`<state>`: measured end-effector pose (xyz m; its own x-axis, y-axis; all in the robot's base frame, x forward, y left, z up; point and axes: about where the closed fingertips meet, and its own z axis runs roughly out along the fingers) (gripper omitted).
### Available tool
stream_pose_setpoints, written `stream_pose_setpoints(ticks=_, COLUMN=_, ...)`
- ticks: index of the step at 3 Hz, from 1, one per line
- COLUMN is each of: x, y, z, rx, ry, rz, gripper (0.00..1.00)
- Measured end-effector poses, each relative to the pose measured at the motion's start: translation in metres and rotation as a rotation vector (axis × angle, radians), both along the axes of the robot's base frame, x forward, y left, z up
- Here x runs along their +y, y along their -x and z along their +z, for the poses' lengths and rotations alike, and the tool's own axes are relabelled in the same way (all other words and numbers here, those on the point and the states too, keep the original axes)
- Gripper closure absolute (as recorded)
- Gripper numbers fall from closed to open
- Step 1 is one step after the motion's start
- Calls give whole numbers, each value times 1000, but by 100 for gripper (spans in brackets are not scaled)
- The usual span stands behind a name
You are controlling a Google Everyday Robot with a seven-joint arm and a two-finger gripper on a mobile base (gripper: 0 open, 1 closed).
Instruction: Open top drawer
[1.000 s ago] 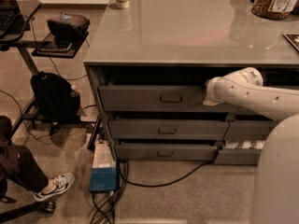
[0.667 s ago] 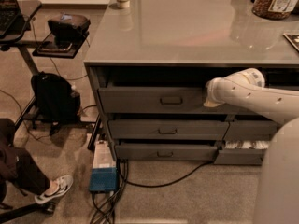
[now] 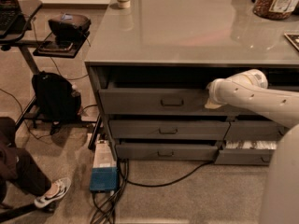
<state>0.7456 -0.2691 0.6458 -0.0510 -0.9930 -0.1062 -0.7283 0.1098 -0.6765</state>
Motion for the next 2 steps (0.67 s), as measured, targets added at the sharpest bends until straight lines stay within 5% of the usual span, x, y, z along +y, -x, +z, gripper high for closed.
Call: stream_pose_setpoints(ticks=2, x=-1, y=8, z=1, rx=3, ry=1, rz=5, gripper=100)
